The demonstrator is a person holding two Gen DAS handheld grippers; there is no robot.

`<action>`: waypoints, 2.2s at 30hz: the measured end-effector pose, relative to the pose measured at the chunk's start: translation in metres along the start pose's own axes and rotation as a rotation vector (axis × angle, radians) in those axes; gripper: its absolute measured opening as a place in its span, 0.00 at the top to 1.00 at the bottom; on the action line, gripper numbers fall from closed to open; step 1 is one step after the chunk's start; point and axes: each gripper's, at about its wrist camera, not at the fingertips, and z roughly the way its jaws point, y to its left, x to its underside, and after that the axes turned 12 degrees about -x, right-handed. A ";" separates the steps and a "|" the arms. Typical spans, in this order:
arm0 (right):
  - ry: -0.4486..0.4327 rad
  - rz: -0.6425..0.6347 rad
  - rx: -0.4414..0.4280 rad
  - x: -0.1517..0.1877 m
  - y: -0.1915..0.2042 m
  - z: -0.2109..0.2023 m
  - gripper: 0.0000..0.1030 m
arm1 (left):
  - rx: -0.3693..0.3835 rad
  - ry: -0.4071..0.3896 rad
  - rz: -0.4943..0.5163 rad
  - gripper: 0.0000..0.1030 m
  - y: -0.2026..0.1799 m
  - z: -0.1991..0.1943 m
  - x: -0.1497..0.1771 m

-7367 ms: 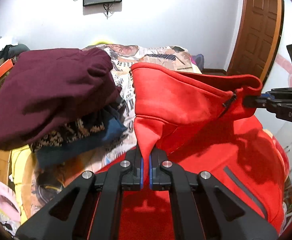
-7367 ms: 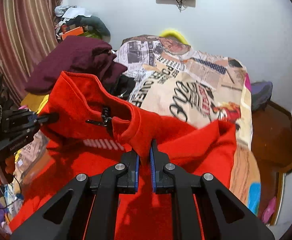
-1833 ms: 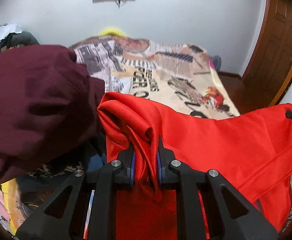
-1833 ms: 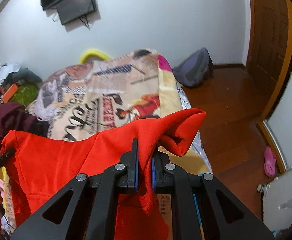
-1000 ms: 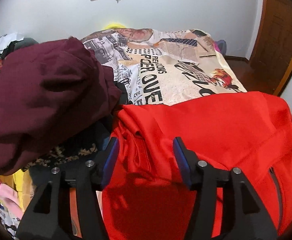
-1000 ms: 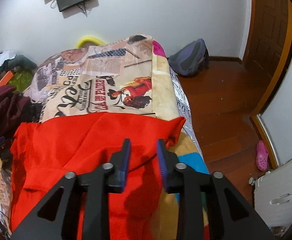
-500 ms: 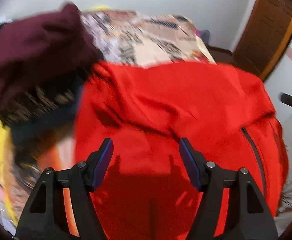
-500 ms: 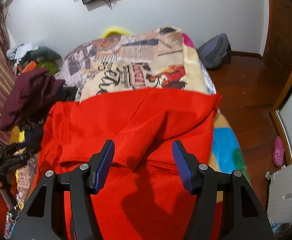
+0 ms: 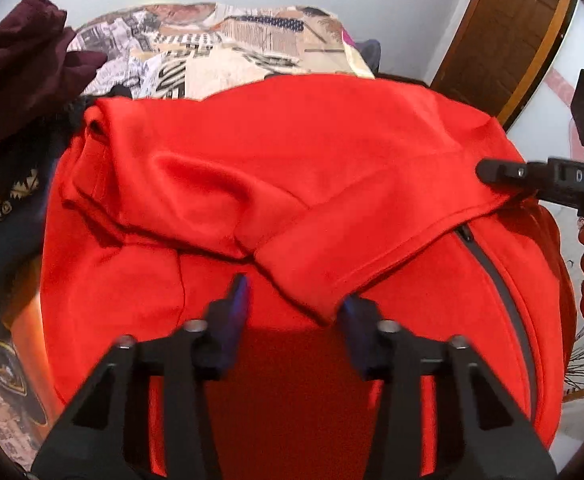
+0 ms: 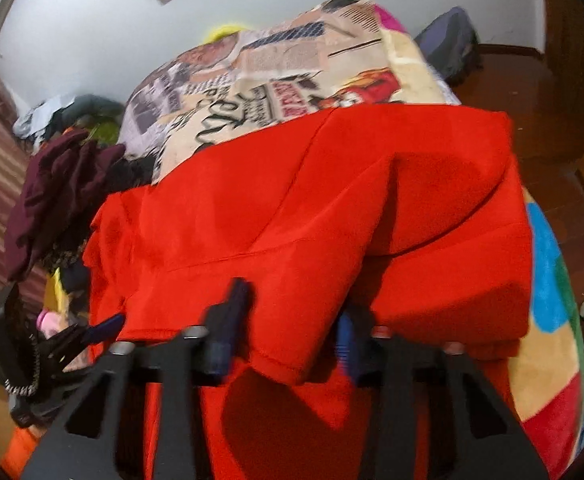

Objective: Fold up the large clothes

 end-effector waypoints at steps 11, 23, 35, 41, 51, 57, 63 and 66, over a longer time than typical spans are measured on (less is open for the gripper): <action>-0.049 -0.188 -0.024 0.015 0.052 -0.029 0.90 | -0.089 -0.157 0.055 0.95 0.013 -0.043 -0.009; 0.025 -0.225 0.098 0.050 0.057 -0.007 0.89 | -0.074 -0.054 0.107 0.88 0.015 -0.026 0.017; 0.009 -0.271 0.218 0.065 0.062 -0.053 0.78 | -0.120 -0.032 0.013 0.51 0.053 -0.060 0.028; -0.057 -0.256 0.331 0.081 0.051 -0.092 0.53 | -0.196 -0.080 -0.030 0.35 0.100 -0.095 0.032; -0.129 -0.056 0.357 0.116 0.019 -0.124 0.38 | -0.144 0.107 -0.150 0.34 0.160 -0.075 0.079; -0.024 -0.010 0.347 0.141 0.004 -0.103 0.38 | -0.079 0.248 -0.235 0.34 0.168 -0.043 0.121; -0.004 0.017 0.345 0.156 -0.001 -0.091 0.34 | 0.053 0.284 -0.405 0.34 0.179 -0.033 0.138; -0.012 0.019 0.325 0.154 0.000 -0.092 0.32 | 0.161 0.302 -0.477 0.34 0.181 -0.029 0.144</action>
